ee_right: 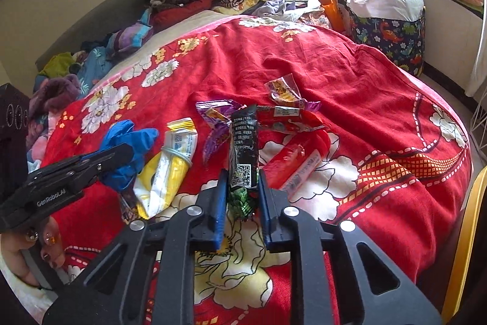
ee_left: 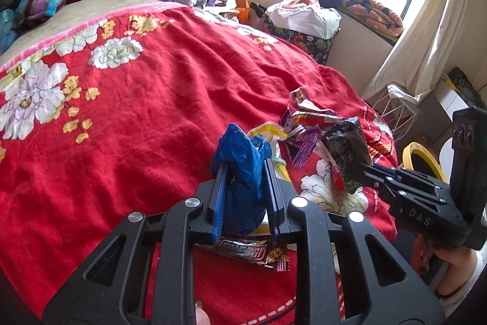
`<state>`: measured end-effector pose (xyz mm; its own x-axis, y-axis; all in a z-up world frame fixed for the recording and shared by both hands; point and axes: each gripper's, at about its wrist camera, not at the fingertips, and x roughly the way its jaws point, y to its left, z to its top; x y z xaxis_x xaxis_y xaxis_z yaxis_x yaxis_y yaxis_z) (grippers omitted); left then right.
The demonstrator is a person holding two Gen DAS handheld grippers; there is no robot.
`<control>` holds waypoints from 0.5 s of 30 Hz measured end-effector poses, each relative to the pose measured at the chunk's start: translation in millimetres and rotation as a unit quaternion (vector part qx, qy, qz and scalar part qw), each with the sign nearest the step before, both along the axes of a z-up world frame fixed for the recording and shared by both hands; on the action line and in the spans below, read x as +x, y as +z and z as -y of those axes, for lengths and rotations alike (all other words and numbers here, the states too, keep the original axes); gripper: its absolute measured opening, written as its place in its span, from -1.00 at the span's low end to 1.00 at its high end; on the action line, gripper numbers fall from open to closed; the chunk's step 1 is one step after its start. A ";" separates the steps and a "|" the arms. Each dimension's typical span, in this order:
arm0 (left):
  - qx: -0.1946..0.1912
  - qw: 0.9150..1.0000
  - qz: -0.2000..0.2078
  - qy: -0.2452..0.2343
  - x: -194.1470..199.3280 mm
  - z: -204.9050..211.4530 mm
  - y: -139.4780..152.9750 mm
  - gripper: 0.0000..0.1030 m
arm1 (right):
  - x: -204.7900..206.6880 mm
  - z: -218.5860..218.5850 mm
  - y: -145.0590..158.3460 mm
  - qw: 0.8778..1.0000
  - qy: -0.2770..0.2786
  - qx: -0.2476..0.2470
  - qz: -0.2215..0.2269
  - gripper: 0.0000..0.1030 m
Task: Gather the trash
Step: 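Grasp the blue cloth with the left tool while the right tool grasps the black snack bag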
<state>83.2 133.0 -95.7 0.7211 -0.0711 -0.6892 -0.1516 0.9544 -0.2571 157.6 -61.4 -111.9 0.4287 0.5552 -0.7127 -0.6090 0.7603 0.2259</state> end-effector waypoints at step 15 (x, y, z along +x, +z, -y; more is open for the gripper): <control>-0.010 0.999 0.041 -0.018 -3.7 12.5 32.4 -0.74 | -17.0 29.3 25.0 0.999 -0.012 0.041 0.006 -0.73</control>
